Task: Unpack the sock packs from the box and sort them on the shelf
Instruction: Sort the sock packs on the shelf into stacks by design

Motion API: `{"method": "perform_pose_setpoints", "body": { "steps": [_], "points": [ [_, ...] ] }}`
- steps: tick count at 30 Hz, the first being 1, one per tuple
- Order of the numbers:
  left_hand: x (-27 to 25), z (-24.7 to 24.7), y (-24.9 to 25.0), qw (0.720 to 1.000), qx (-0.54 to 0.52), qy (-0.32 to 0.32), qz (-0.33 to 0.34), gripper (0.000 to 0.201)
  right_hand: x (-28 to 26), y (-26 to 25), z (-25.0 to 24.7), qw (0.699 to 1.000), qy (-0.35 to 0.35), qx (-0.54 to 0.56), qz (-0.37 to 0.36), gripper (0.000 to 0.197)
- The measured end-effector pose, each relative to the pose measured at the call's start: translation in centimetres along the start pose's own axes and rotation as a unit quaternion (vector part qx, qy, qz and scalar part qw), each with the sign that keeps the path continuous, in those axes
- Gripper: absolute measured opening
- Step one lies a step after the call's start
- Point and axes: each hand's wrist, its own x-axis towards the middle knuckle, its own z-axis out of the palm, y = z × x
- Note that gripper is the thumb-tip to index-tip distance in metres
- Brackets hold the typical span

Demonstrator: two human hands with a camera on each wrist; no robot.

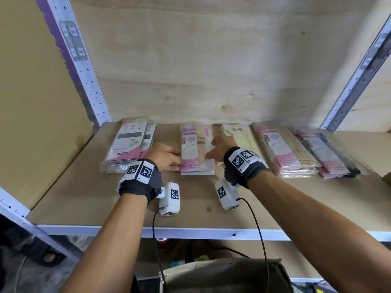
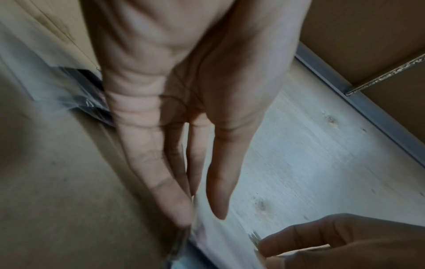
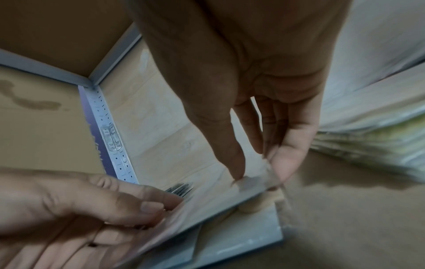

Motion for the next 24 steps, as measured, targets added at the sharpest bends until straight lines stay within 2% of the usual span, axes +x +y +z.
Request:
{"method": "perform_pose_setpoints", "body": {
  "steps": [10, 18, 21, 24],
  "points": [
    [0.0, -0.1, 0.0, 1.0, -0.008, -0.011, -0.001, 0.048, 0.1, 0.0, 0.4, 0.999, -0.006, -0.043, -0.01, 0.038],
    [-0.3, 0.2, 0.2, 1.0, -0.01, -0.015, 0.002, 0.044, 0.3, 0.2, 0.5, 0.998, -0.019, -0.058, -0.017, 0.021],
    [-0.3, -0.5, 0.1, 0.999, 0.006, 0.024, 0.02, 0.045, 0.4, -0.1, 0.3, 0.996, -0.011, -0.083, -0.027, 0.023],
    [-0.3, -2.4, 0.1, 0.992, 0.042, 0.098, 0.072, 0.039, 0.7, -0.6, 0.0, 0.99, 0.035, -0.117, -0.076, 0.043]
  ]
}}
